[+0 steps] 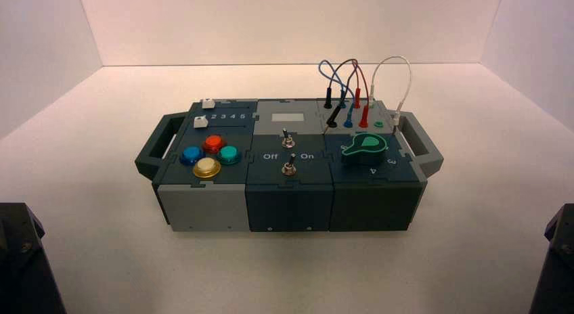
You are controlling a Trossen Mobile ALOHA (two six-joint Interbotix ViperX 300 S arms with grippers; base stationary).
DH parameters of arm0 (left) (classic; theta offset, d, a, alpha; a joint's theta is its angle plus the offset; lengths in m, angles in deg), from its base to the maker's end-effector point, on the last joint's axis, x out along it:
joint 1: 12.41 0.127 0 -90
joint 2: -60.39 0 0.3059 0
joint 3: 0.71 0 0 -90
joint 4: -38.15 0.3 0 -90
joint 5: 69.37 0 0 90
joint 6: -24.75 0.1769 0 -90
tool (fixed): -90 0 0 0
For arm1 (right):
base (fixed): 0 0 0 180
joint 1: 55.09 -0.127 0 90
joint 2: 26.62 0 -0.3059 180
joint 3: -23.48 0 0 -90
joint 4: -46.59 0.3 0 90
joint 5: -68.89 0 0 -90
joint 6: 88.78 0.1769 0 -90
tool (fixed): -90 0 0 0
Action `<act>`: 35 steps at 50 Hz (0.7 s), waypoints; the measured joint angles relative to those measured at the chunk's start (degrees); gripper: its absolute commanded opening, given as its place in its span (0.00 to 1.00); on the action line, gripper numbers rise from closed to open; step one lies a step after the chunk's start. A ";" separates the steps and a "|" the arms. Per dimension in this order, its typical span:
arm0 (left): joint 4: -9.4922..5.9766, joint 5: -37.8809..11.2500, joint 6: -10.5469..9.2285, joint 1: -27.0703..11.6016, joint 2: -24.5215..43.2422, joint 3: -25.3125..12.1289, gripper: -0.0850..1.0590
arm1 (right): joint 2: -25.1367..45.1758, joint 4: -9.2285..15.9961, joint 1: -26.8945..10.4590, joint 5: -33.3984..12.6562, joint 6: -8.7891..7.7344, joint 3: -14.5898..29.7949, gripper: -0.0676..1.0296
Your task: Move the box away.
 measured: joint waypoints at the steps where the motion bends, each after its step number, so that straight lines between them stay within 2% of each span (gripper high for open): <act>1: 0.00 0.09 0.09 0.00 0.00 0.00 0.05 | 0.00 -0.09 0.00 0.00 0.00 0.00 0.04; 35: 0.00 -0.44 0.09 0.00 -0.18 0.00 0.05 | -0.09 0.09 0.00 0.00 0.18 0.00 0.04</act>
